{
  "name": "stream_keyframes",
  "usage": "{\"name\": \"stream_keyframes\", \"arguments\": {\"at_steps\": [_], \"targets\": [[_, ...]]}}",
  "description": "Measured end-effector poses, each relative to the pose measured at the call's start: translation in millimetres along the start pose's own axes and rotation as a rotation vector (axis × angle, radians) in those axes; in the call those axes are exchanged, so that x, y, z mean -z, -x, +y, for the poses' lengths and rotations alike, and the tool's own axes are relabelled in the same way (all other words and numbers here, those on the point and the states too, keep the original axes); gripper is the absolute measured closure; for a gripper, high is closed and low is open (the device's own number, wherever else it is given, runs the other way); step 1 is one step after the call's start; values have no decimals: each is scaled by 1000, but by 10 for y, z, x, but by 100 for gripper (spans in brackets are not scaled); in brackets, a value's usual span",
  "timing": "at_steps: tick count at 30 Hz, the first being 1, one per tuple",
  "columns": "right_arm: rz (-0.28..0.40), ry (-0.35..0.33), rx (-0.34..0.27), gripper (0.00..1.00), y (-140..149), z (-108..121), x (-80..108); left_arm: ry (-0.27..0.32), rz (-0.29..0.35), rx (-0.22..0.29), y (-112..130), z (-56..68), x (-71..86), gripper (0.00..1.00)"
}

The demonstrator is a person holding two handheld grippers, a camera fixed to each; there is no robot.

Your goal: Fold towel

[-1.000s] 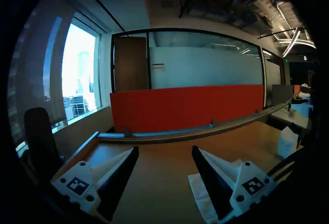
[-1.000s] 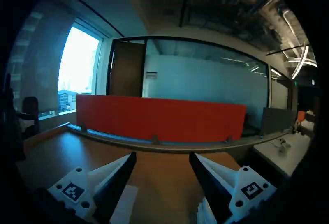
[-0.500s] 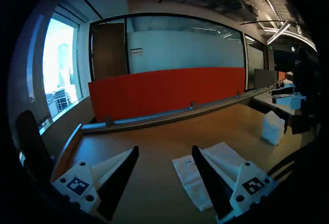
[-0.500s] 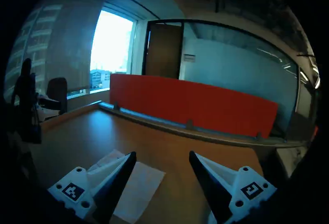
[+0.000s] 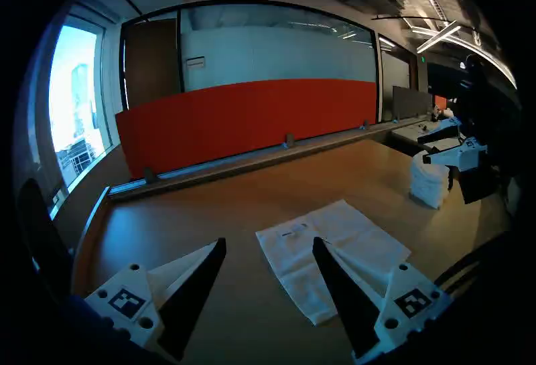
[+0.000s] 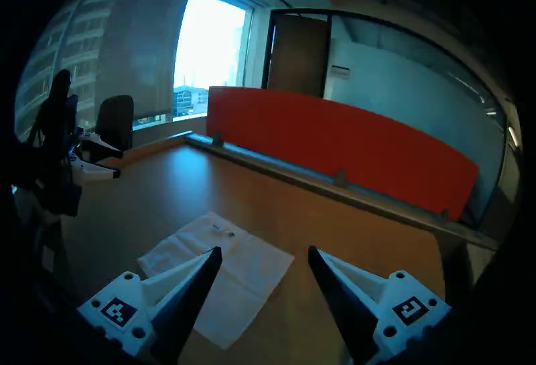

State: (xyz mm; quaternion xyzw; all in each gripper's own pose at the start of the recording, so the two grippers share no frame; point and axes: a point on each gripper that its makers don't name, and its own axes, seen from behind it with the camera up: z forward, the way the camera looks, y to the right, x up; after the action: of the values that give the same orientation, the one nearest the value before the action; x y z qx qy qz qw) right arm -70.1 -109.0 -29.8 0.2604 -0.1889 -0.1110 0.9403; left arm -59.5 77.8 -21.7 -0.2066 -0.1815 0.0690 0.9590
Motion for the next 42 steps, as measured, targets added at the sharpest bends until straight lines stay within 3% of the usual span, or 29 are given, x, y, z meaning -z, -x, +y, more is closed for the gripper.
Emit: {"name": "stream_keyframes", "arguments": {"at_steps": [14, 29, 42], "targets": [[-126, -66, 14, 0, 785, -166, -242, 88, -112, -17, 647, 398, -267, 4], [-241, -129, 36, 0, 1485, -462, -440, 162, -254, -43, 1386, 675, -467, 4], [-335, -177, 70, 0, 1974, -648, -468, 221, -348, -56, 1840, 862, -591, 4]]}}
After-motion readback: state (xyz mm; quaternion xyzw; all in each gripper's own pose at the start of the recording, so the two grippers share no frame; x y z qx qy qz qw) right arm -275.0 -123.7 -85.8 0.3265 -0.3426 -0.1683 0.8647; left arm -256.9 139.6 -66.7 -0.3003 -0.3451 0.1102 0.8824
